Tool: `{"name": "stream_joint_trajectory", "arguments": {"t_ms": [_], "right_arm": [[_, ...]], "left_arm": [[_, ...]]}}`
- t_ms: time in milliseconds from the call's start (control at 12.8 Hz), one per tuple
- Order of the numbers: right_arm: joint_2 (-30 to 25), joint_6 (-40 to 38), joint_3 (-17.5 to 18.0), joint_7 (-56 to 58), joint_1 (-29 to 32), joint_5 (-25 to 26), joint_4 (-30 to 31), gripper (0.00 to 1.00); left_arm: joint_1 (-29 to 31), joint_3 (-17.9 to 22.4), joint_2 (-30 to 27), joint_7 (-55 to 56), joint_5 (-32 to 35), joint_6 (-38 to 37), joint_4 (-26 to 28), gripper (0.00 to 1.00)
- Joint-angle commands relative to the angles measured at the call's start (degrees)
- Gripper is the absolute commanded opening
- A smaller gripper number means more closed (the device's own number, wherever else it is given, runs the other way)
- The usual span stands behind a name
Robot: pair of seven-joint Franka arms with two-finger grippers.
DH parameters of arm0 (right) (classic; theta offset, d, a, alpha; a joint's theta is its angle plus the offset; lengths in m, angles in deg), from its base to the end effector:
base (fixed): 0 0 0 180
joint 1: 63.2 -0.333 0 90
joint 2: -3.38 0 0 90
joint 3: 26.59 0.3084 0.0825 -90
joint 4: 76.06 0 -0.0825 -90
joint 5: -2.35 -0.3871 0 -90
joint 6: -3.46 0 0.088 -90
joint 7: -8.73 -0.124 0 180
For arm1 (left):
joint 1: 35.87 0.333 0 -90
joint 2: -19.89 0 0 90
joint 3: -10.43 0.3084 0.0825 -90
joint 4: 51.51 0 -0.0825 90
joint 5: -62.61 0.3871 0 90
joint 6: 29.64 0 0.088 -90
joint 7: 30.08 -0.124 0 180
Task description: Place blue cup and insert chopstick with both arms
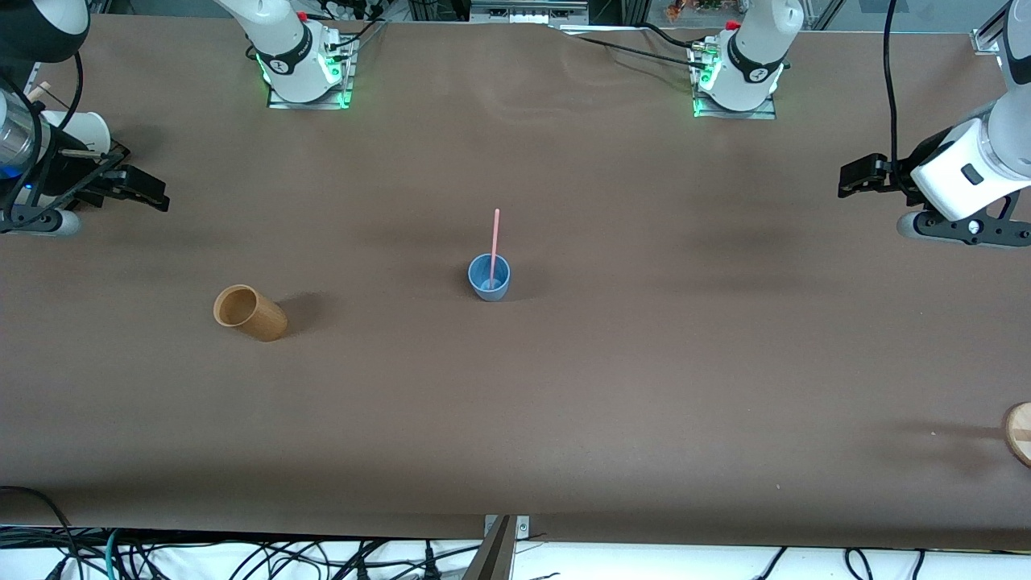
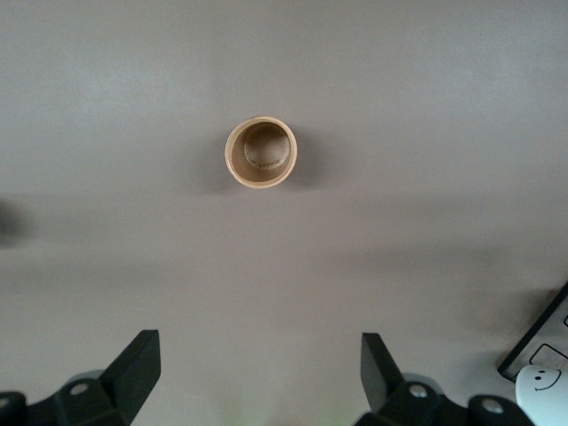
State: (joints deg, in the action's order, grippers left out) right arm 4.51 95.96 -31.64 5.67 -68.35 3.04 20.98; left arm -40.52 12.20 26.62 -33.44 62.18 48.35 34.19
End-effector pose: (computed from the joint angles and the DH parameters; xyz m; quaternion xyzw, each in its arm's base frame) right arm 0.5588 -0.0001 0.5343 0.9984 -0.0253 -0.0492 0.0082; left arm 0.5618 -0.0302 0.5536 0.9906 -0.0542 -0.1256 0.0025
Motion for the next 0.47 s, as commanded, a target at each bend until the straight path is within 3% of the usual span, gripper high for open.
{"name": "stream_joint_trajectory", "arguments": {"t_ms": [0,389], "right_arm": [[0.5,-1.4,0.3,0.5,0.7,-0.7,-1.6,1.0],[1.0,-1.0,0.2,1.0,0.8,-0.8,-1.6,1.0]], "left_arm": [[0.0,0.2,0.0,-0.9,-1.3,0.2,-0.4,1.0],[0.0,0.2,0.0,-0.9,-1.3,0.2,-0.5,1.0]]}}
